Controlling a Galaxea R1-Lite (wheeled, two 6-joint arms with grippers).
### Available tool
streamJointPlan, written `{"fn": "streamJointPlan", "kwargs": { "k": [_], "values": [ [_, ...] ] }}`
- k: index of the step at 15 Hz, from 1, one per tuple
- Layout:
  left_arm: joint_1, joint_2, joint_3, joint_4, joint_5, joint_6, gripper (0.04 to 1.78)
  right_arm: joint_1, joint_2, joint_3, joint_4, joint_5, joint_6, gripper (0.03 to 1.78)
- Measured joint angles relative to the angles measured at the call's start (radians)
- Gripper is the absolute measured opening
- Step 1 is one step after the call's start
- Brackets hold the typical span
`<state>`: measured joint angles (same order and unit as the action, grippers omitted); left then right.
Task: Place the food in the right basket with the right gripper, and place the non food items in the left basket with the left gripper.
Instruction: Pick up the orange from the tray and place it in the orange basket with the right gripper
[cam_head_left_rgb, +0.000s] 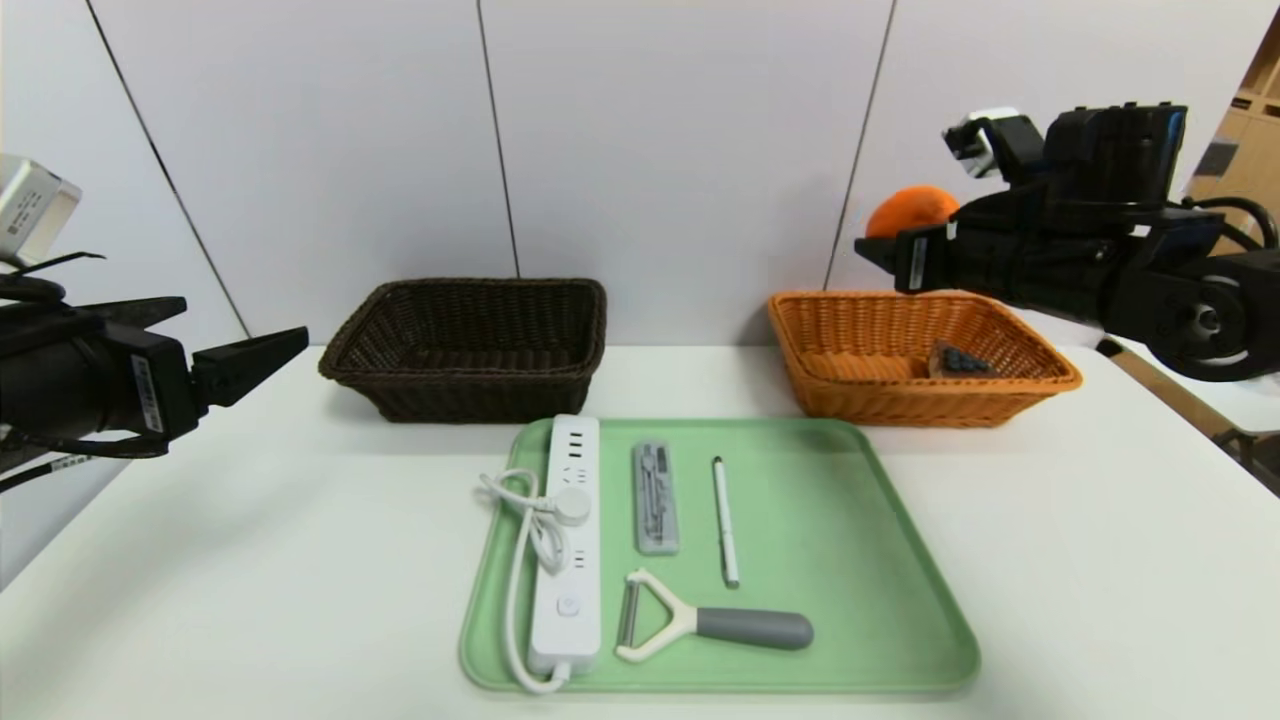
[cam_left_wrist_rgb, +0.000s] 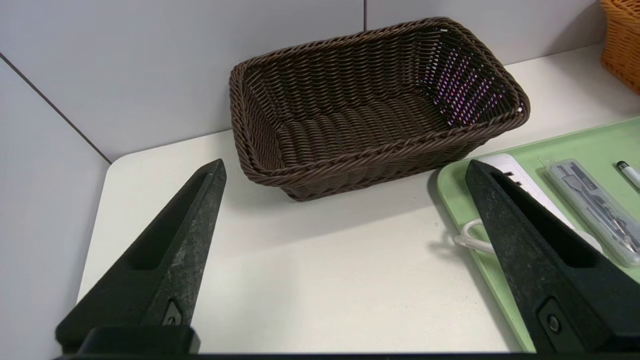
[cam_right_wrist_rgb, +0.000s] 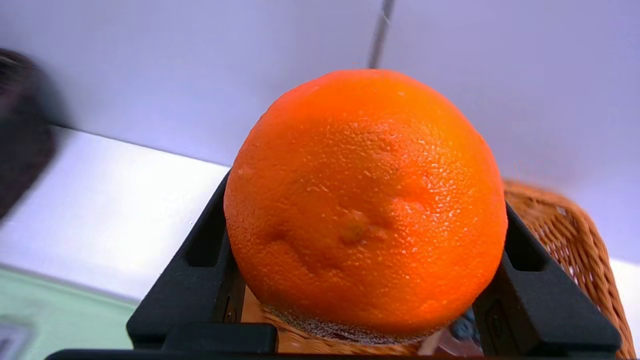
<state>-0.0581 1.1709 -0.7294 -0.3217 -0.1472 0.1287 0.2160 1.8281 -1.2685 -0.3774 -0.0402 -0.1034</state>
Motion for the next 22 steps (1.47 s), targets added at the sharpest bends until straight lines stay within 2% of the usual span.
{"fn": "streamJointPlan", "kwargs": {
  "k": [4, 7, 10, 14, 22],
  "values": [
    [0.000, -0.013, 0.000, 0.000, -0.001, 0.000, 1.69, -0.040, 0.079, -0.018, 0.107, 0.018, 0.001, 1.17],
    [0.000, -0.022, 0.008, 0.000, -0.001, 0.001, 1.69, -0.047, 0.100, -0.116, 0.336, 0.059, 0.002, 1.17],
    [0.000, -0.027, 0.015, 0.000, -0.001, 0.000, 1.69, -0.047, 0.136, -0.226, 0.542, 0.062, 0.003, 1.17],
    [0.000, -0.029, 0.016, 0.000, 0.000, -0.004, 1.69, -0.047, 0.193, -0.254, 0.558, 0.041, 0.016, 1.16],
    [0.000, -0.030, 0.016, 0.000, 0.000, -0.005, 1.69, -0.046, 0.244, -0.263, 0.536, 0.037, 0.033, 1.16]
  ]
}}
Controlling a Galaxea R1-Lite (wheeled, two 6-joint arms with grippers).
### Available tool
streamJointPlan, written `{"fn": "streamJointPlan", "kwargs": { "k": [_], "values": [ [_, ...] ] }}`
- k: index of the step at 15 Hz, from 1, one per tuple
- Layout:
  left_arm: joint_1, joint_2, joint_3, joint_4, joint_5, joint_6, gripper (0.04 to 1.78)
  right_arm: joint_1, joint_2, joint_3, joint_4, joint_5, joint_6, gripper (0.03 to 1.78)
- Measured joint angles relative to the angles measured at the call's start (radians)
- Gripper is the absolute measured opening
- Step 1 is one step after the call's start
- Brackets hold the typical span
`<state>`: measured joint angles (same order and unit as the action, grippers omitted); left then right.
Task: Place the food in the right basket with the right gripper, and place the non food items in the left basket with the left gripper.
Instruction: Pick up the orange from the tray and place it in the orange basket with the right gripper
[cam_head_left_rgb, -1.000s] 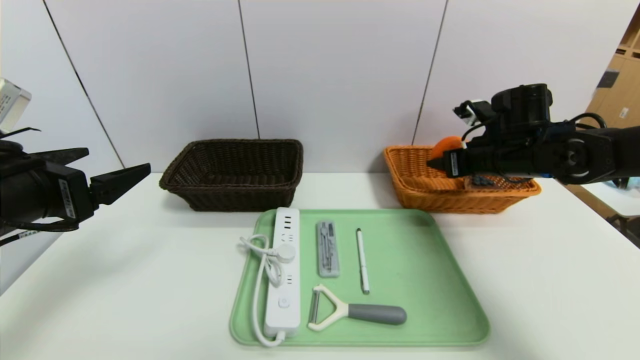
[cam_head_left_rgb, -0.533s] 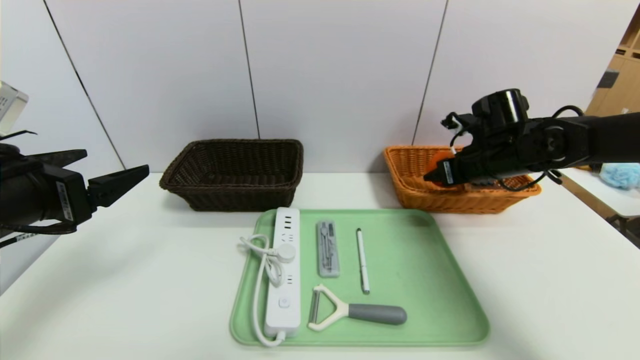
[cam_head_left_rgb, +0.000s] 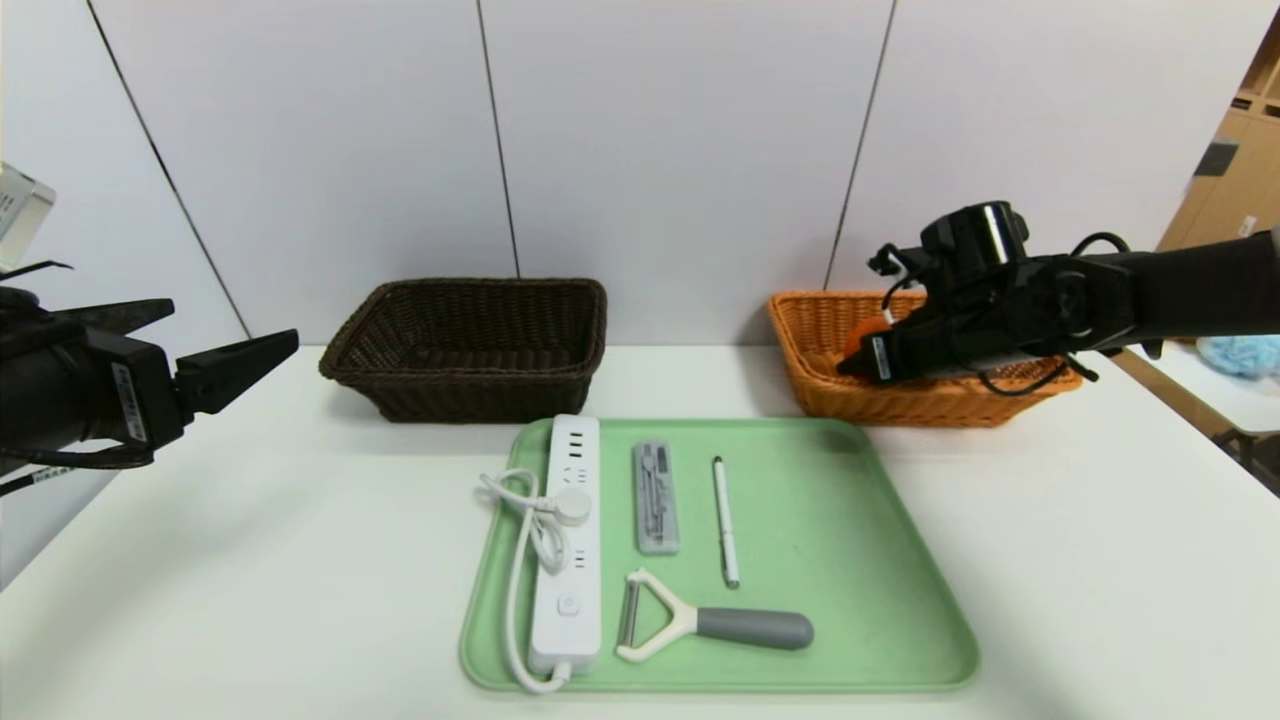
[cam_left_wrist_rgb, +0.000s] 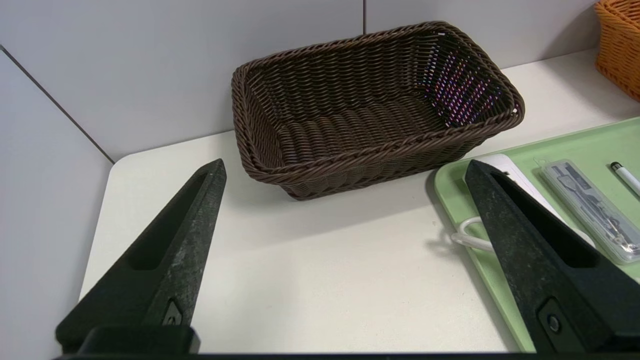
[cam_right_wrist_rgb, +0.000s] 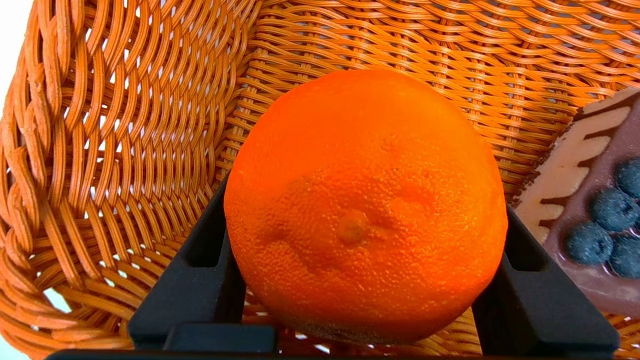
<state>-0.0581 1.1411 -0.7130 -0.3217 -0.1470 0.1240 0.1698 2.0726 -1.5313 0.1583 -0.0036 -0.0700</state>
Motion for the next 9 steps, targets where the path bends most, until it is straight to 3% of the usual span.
{"fn": "streamJointPlan", "kwargs": {
  "k": [3, 9],
  "values": [
    [0.000, 0.000, 0.000, 0.000, 0.000, -0.001, 1.69, 0.000, 0.013, 0.000, -0.065, -0.031, 0.000, 1.36],
    [0.000, 0.001, 0.000, 0.000, 0.000, 0.000, 1.69, 0.000, 0.012, 0.004, -0.068, -0.041, -0.002, 1.54]
  ]
}}
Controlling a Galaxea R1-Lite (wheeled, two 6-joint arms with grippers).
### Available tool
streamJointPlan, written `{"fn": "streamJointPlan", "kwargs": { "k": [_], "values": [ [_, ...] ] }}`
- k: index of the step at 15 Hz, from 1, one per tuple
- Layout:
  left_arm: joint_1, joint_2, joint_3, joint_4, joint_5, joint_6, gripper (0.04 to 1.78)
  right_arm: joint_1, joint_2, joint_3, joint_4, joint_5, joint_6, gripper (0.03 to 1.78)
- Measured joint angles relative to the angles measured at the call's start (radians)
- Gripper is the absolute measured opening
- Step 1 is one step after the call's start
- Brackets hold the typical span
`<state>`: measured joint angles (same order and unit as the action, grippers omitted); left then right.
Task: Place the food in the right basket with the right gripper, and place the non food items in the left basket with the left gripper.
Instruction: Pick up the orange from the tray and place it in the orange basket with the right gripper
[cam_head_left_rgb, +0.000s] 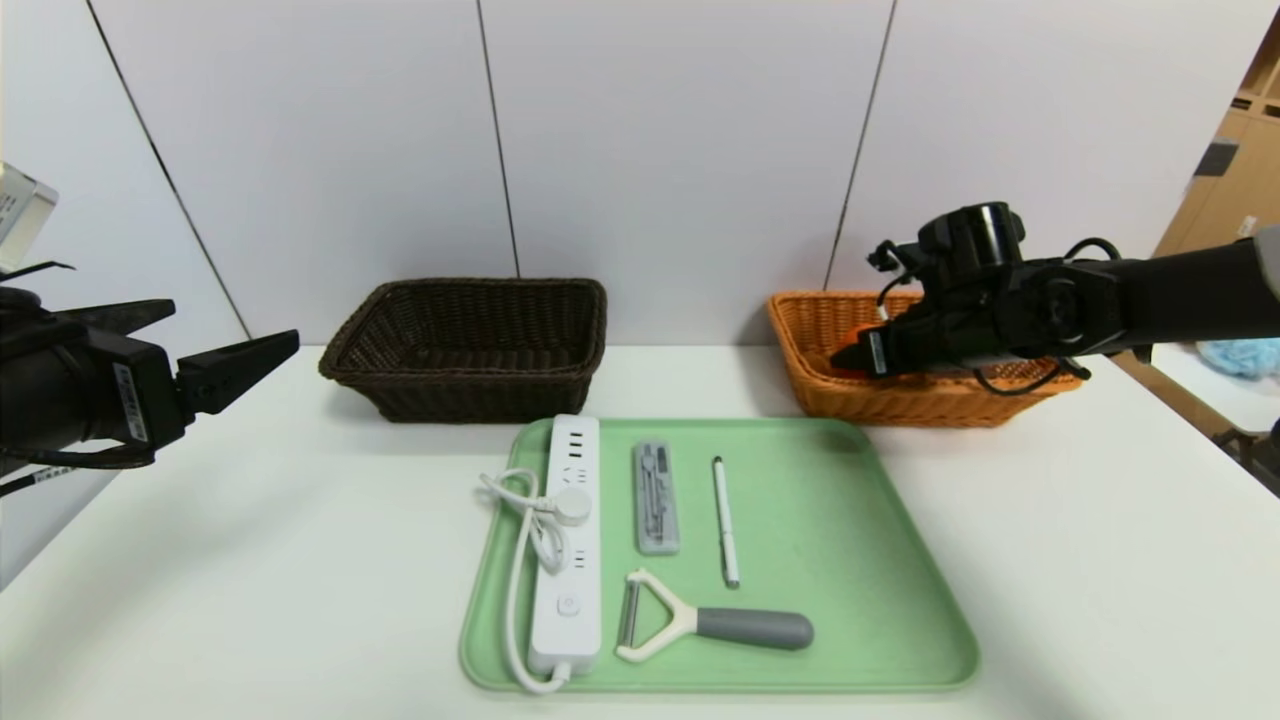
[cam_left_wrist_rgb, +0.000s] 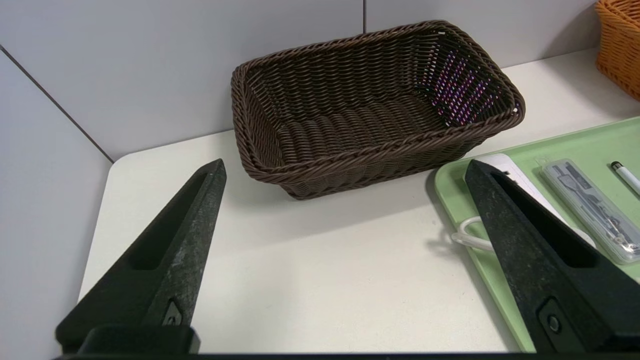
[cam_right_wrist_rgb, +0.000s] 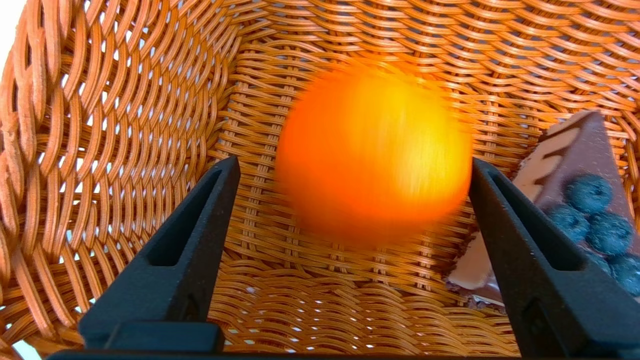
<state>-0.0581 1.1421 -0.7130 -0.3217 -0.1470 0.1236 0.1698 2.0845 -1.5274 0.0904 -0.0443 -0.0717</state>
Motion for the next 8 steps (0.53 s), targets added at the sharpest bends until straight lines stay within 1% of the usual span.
{"fn": "streamJointPlan", "kwargs": {
  "k": [3, 4, 5, 6, 8],
  "values": [
    [0.000, 0.001, 0.000, 0.000, 0.000, 0.000, 1.69, 0.012, -0.052, -0.004, -0.002, 0.001, 0.001, 1.60],
    [0.000, 0.001, 0.000, 0.000, 0.000, -0.001, 1.69, 0.024, -0.087, -0.005, -0.002, 0.001, 0.011, 1.61],
    [0.000, 0.001, 0.000, 0.000, -0.001, -0.001, 1.69, 0.047, -0.131, -0.004, -0.002, 0.001, 0.034, 1.62],
    [0.000, 0.002, 0.000, 0.000, -0.001, 0.001, 1.69, 0.080, -0.177, -0.005, -0.002, 0.001, 0.065, 1.63],
    [0.000, 0.003, -0.001, 0.000, -0.003, 0.000, 1.69, 0.185, -0.266, -0.009, -0.003, 0.001, 0.115, 1.65]
  ]
}}
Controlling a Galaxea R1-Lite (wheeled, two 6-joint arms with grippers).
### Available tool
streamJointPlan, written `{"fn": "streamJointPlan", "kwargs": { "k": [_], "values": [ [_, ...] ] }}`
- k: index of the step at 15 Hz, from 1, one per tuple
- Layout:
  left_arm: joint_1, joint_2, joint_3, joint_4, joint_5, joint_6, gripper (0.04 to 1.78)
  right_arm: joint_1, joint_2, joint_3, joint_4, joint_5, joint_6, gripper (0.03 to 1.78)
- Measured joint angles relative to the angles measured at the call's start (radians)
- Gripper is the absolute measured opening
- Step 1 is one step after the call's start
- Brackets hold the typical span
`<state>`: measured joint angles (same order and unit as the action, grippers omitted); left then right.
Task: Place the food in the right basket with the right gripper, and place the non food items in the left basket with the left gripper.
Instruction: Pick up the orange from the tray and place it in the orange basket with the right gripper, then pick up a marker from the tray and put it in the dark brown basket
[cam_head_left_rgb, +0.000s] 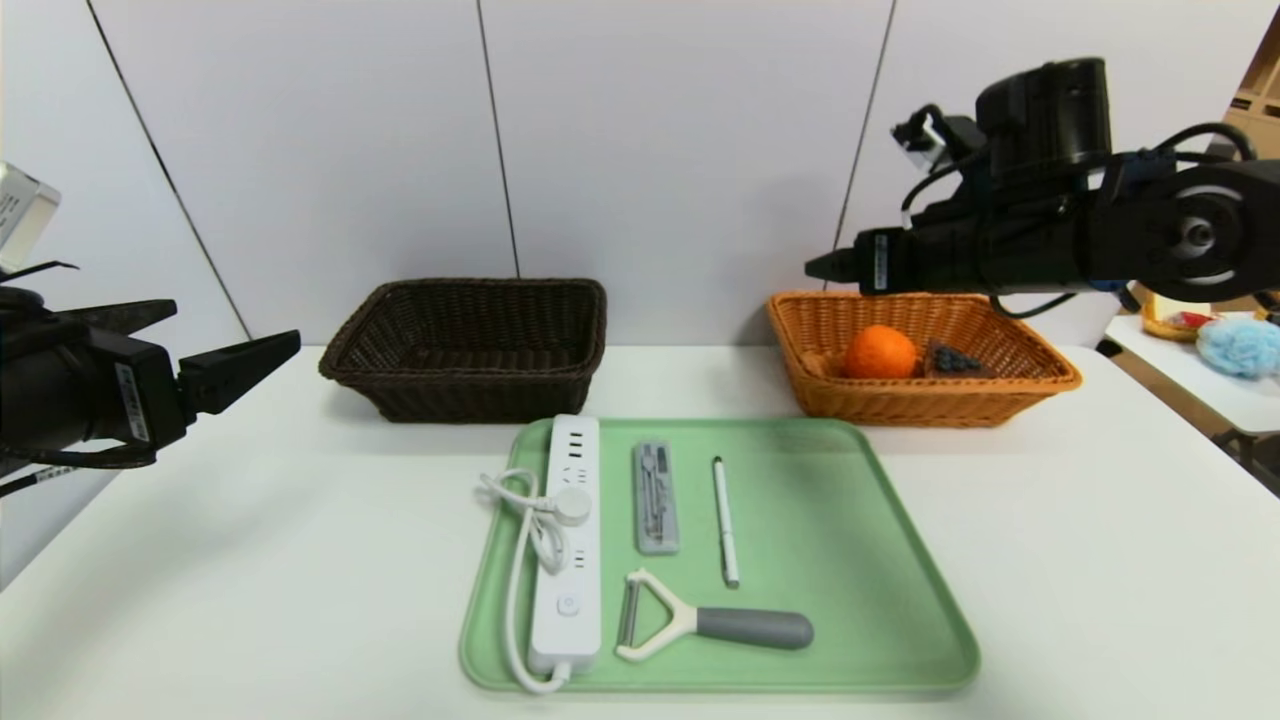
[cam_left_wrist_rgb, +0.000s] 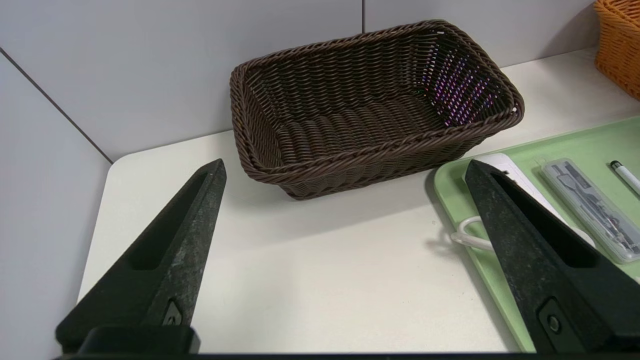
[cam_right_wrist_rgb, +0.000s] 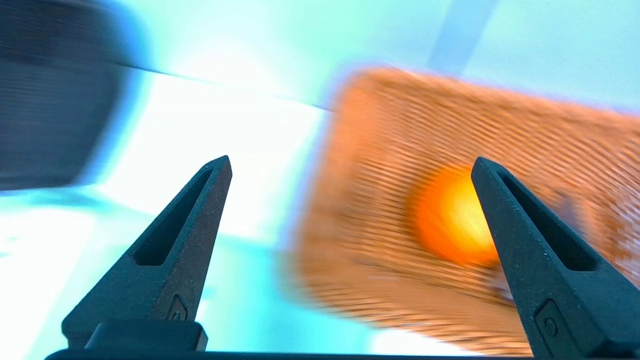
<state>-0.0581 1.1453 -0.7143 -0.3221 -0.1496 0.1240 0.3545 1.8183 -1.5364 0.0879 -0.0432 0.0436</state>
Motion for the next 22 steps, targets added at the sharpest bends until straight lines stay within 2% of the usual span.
{"fn": "streamJointPlan", "kwargs": {
  "k": [2, 4, 7, 11, 14, 17, 22],
  "values": [
    [0.000, 0.000, 0.001, 0.000, 0.000, -0.001, 1.69, 0.110, -0.064, 0.001, 0.007, -0.007, 0.016, 1.66],
    [0.000, 0.000, 0.006, 0.000, 0.000, -0.001, 1.69, 0.200, -0.100, 0.028, 0.013, -0.045, 0.022, 1.67],
    [0.000, -0.001, 0.009, 0.000, 0.000, 0.000, 1.69, 0.274, -0.109, 0.118, 0.019, -0.073, 0.021, 1.69],
    [-0.001, -0.002, 0.018, 0.000, 0.000, 0.003, 1.69, 0.323, -0.066, 0.166, 0.089, -0.148, 0.026, 1.69],
    [-0.001, -0.003, 0.024, -0.001, 0.000, 0.001, 1.69, 0.353, -0.008, 0.195, 0.137, -0.166, 0.041, 1.69],
    [0.000, -0.005, 0.029, -0.001, 0.000, 0.002, 1.69, 0.382, 0.056, 0.222, 0.177, -0.176, 0.122, 1.69],
    [0.000, -0.007, 0.047, -0.001, 0.000, 0.002, 1.69, 0.393, 0.157, 0.255, 0.174, -0.240, 0.174, 1.69]
  ]
}}
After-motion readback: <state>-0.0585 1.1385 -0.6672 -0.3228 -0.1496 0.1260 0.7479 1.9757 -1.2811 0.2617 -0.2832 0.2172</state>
